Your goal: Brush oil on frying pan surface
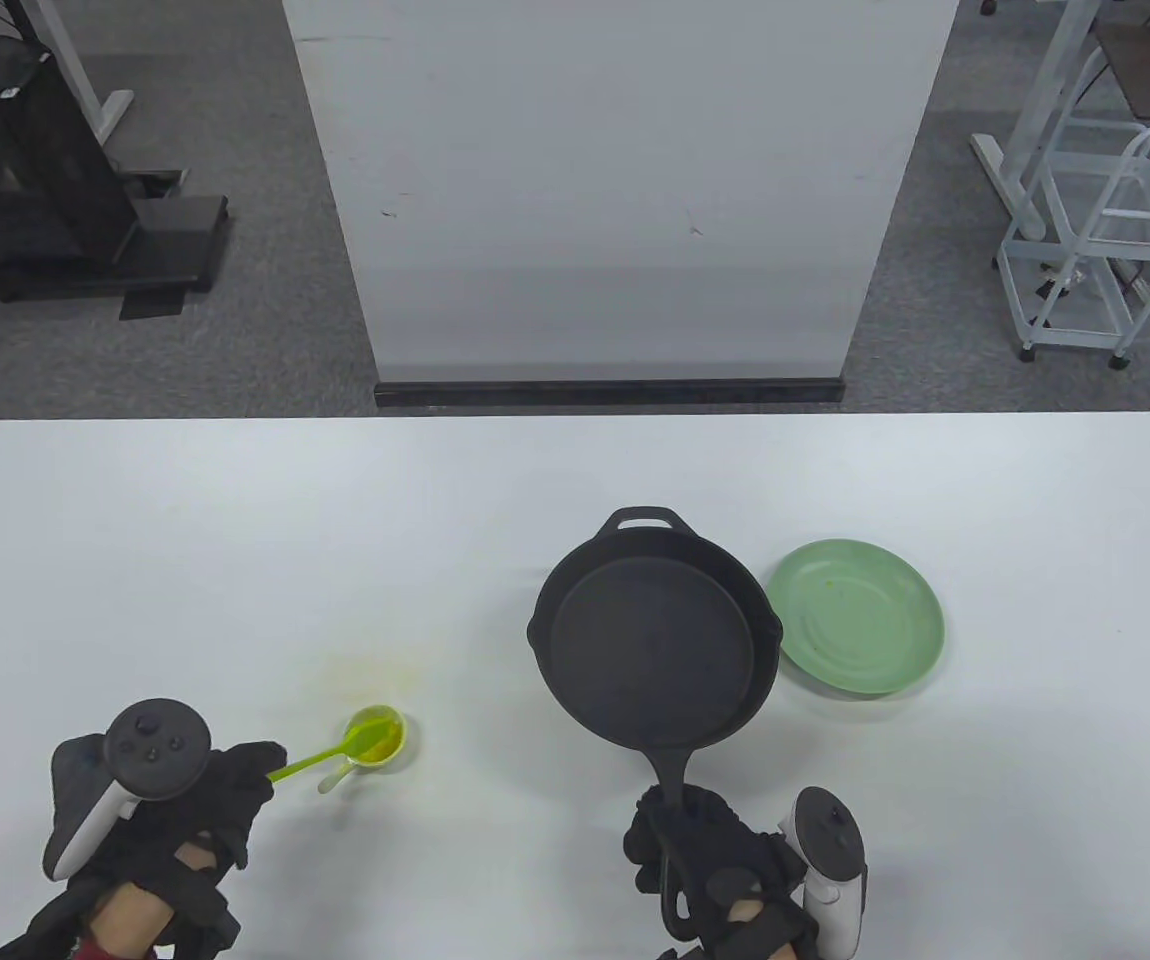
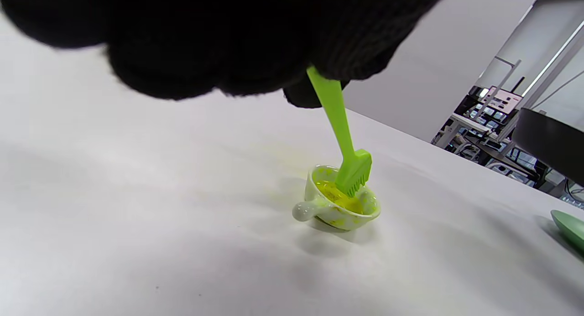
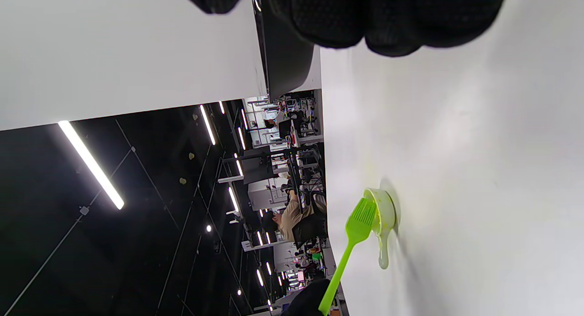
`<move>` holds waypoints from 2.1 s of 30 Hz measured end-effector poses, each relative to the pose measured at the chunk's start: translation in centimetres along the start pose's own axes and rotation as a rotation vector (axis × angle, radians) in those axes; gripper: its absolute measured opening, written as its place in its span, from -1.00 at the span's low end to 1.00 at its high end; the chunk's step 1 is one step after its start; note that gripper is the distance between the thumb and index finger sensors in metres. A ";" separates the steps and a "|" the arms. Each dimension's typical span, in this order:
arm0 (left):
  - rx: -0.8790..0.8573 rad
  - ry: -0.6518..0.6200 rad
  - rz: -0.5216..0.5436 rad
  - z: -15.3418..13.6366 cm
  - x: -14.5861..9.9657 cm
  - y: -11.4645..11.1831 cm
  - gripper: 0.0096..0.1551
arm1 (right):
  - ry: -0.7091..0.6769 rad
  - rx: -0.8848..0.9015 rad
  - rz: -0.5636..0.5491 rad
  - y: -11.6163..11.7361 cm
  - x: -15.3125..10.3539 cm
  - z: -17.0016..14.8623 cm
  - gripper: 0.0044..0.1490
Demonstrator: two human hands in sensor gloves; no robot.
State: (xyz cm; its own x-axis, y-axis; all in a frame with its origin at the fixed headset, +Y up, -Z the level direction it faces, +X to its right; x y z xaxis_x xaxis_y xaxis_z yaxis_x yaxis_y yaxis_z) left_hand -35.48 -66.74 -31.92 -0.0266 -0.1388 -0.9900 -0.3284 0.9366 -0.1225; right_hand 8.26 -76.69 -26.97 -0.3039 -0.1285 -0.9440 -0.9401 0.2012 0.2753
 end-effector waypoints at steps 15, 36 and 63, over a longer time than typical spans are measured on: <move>0.141 -0.011 0.008 0.2 -1.7 -0.1 -0.45 | -0.006 -0.006 0.008 0.2 -0.1 0.0 -0.32; 0.014 0.007 0.033 -0.9 -1.2 3.0 -0.48 | -0.007 -0.001 0.002 0.2 -0.2 0.0 -0.32; -0.297 0.146 -0.178 -4.8 1.6 1.1 -0.51 | -0.018 -0.001 -0.004 0.1 -0.3 0.2 -0.31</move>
State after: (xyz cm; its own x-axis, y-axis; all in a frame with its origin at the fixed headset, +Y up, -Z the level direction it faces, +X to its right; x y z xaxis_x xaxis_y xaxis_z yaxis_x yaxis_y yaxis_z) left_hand -40.47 -67.45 -33.29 -0.0719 -0.3560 -0.9317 -0.5989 0.7624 -0.2451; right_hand 8.28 -76.48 -26.67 -0.2972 -0.1117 -0.9483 -0.9415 0.1997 0.2715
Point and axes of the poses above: the tracker on the back of each hand, its own z axis roughly to the thumb side, its own x axis roughly from the wrist to the fingertips, y = z × x, the point moved 5 cm from there along x, roughly from the wrist to the fingertips, and after that the axes turned 5 degrees about z, right-handed, at the moved point
